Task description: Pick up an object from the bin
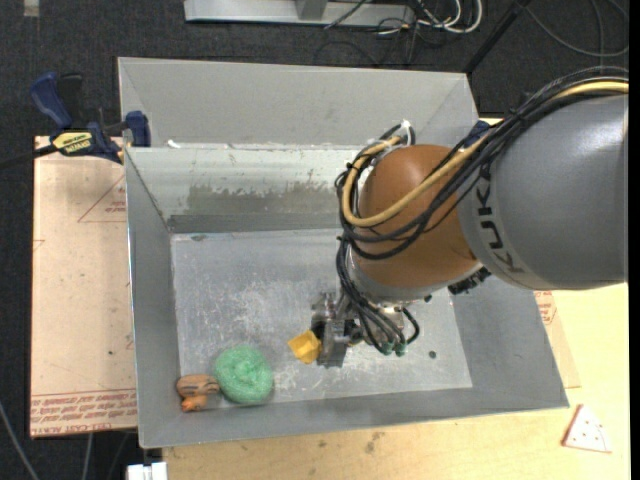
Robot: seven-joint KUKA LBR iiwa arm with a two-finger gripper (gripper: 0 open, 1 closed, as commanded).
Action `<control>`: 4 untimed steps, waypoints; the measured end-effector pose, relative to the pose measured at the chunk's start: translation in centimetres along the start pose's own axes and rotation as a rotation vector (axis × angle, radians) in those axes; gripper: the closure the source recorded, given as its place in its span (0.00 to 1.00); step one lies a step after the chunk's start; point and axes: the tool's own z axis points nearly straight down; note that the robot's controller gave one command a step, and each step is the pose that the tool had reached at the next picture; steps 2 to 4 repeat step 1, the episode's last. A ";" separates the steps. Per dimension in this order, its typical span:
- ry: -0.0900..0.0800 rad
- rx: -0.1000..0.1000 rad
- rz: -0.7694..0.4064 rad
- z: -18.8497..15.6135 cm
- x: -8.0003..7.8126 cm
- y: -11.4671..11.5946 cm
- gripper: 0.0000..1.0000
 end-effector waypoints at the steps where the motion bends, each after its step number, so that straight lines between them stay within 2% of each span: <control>1: -0.002 0.000 -0.017 -11.0 -0.8 -1.0 1.00; 4: -0.002 0.000 -0.017 -11.0 -0.8 -1.0 1.00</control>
Offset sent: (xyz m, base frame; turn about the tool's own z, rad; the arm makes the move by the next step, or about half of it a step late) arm 0.0000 0.0000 0.0000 0.0000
